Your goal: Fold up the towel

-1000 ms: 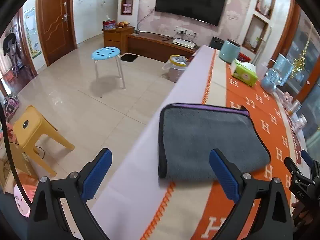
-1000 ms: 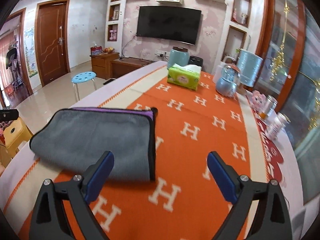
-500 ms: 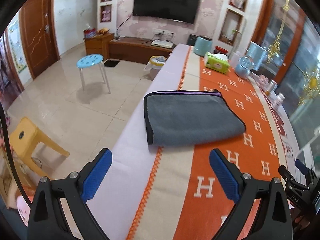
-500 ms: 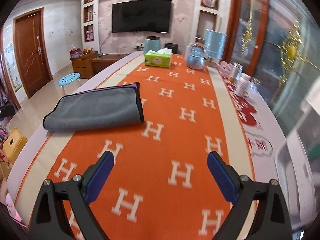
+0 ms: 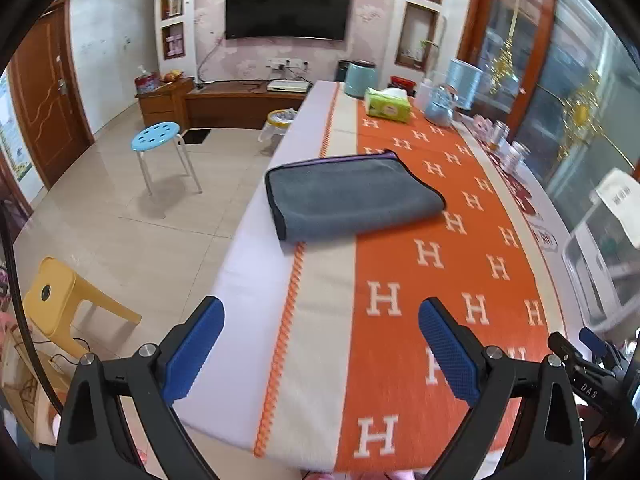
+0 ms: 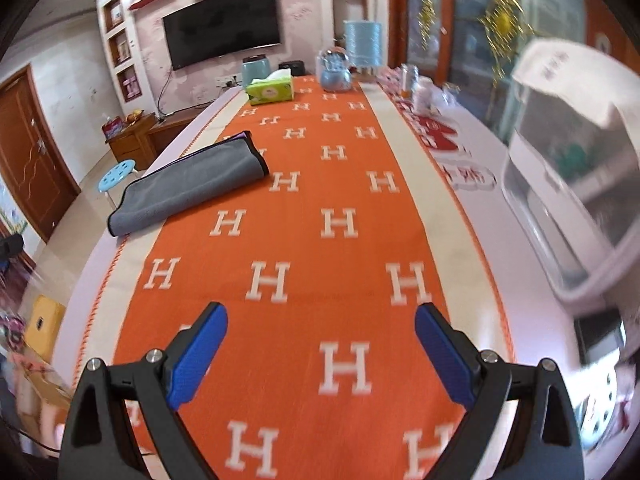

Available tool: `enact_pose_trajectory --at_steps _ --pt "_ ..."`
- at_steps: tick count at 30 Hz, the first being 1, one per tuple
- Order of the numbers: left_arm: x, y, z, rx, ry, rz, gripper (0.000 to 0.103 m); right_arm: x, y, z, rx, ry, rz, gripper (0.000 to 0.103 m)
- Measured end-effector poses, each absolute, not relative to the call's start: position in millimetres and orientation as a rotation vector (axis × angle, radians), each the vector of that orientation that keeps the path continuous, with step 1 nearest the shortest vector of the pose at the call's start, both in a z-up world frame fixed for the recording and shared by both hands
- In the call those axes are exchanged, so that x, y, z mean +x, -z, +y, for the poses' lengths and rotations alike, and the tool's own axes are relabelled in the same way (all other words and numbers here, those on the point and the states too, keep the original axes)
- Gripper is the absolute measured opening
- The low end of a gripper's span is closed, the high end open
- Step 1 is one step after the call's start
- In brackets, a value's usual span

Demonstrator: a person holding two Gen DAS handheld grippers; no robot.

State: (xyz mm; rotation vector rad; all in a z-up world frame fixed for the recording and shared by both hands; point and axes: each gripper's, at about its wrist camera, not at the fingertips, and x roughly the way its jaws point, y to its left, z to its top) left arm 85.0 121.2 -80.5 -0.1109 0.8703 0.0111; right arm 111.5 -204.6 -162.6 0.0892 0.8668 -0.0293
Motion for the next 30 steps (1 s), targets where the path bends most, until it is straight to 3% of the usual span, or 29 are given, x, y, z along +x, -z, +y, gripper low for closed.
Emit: enact_pose_trajectory --at_steps 13,19,30 --pt "54.1 47.4 54.6 -0.069 0.096 0.904 0.097 64.3 118.6 -221.6 0.199 0.012 0.948 0.095" --pt "51.2 16.8 22.1 -0.049 0.143 0.879 0.097 60.7 74.3 -225.7 0.157 -0.021 0.913 0.103" --pt "41.0 -10.7 -3.5 0.005 0.113 0.822 0.097 49.1 37.5 -220.5 0.173 -0.076 0.852 0.103"
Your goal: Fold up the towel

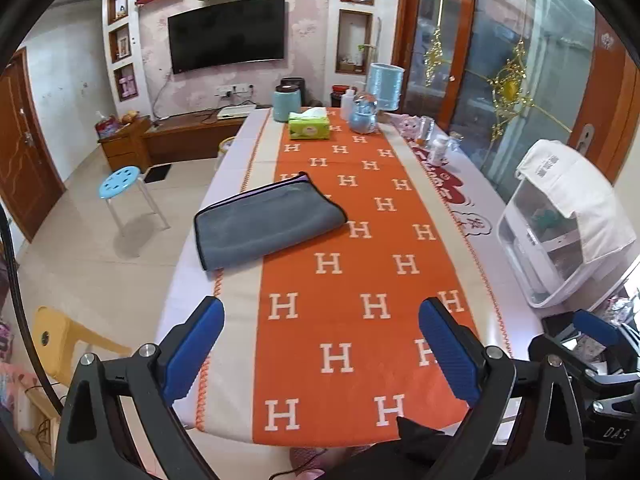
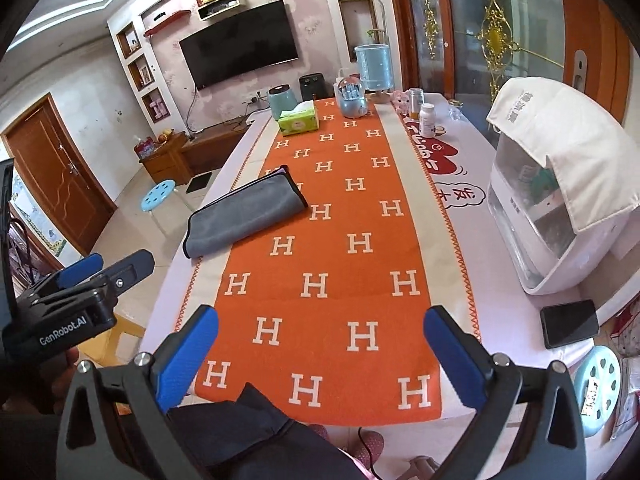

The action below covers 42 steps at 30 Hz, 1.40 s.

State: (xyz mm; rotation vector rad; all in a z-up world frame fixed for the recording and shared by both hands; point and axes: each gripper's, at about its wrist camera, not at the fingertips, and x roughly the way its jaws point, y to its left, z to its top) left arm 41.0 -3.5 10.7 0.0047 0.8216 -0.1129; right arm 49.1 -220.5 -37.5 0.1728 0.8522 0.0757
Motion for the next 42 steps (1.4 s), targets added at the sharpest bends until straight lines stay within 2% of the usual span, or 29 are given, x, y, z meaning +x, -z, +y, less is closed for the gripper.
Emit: enact_pose_trajectory --at_steps 6,11,42 --pt "31.5 -11.9 -0.3 0.015 0.045 0.780 0.098 46.1 40.0 -215.7 0.159 -0.076 0.835 0.103" --pt "25.4 -11.1 -1.5 0.030 0.026 0.766 0.102 49.1 43.3 -213.6 0.149 -0.086 0.842 0.103" --pt "21.3 -1.6 -2.8 0.012 -0.006 0.798 0.102 53.2 53.6 -206.6 0.139 -0.116 0.896 0.103"
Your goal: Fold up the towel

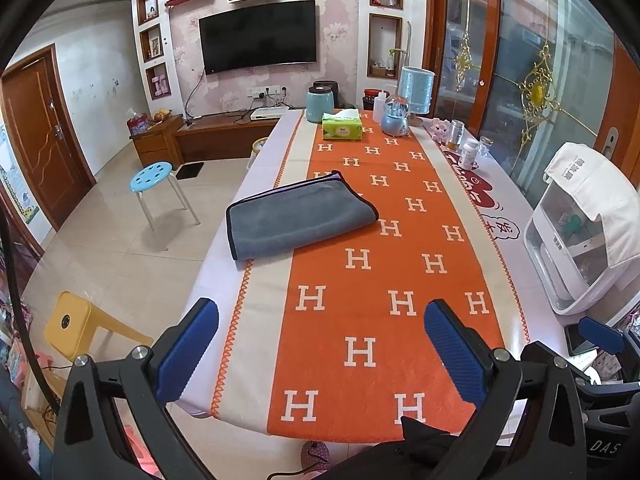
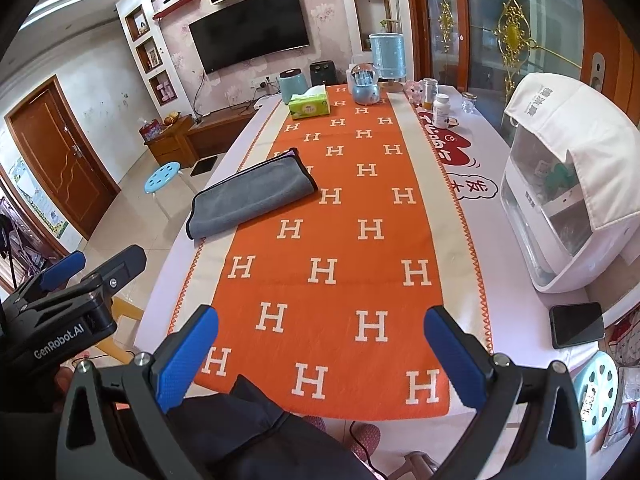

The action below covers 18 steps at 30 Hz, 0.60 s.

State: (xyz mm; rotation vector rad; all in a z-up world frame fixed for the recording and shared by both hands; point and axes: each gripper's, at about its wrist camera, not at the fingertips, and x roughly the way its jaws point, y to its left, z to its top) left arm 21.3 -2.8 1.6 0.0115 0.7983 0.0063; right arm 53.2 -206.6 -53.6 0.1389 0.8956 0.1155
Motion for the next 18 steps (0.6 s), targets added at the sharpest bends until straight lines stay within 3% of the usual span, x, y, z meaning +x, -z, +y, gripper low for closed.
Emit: enact_pose_trajectory --at_steps 18 --pt "16.1 3.7 -1.1 0.012 0.002 0.809 0.102 53.4 57.9 -205.5 0.147 -0.111 0.917 0.103"
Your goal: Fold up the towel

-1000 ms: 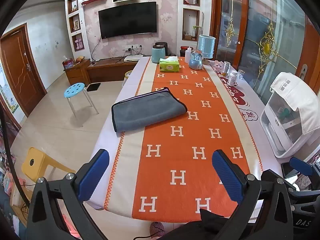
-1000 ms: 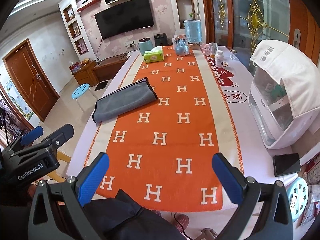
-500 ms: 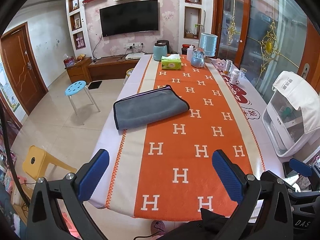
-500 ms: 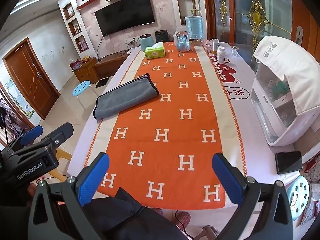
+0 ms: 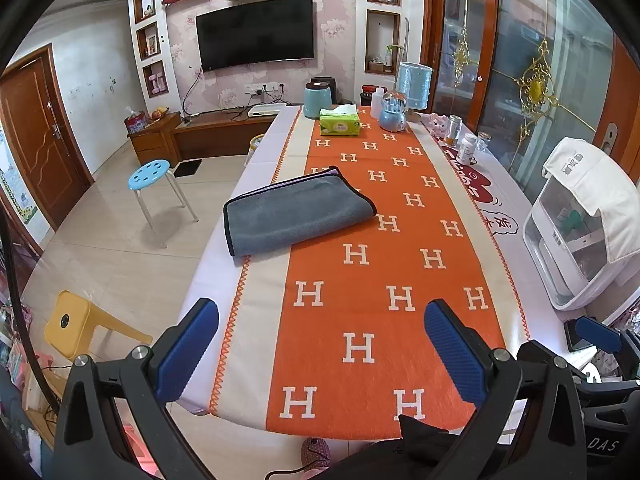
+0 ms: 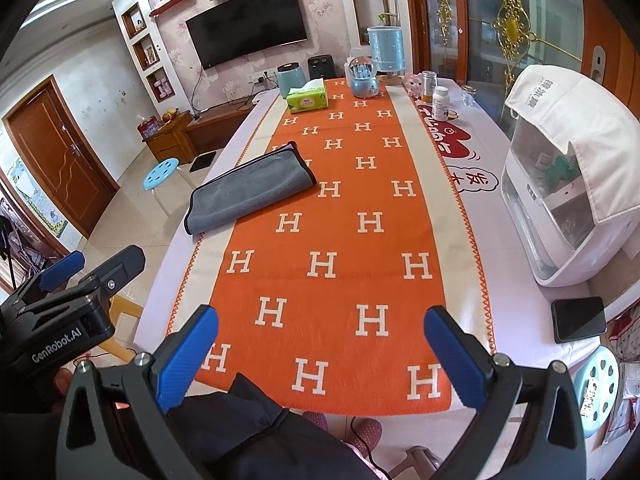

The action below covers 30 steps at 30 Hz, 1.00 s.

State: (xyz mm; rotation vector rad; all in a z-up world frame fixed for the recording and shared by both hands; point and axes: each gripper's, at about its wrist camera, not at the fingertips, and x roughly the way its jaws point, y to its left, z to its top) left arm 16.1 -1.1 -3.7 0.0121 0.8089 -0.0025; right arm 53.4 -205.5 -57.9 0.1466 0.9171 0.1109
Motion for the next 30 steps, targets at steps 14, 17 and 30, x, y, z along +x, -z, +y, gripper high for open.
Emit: enact_pose_trajectory --at_steps 14,17,30 --pt "16.6 5.7 -2.4 0.014 0.006 0.814 0.102 52.1 60.2 -207.2 0.148 -0.107 0.922 0.103" --pt "16.2 6.5 -2.8 0.016 0.008 0.815 0.102 51.8 60.5 -208.0 0.148 -0.106 0.923 0.103" --pt "16.2 7.6 -4.0 0.018 0.010 0.819 0.102 49.5 63.5 -210.6 0.151 -0.101 0.932 0.103"
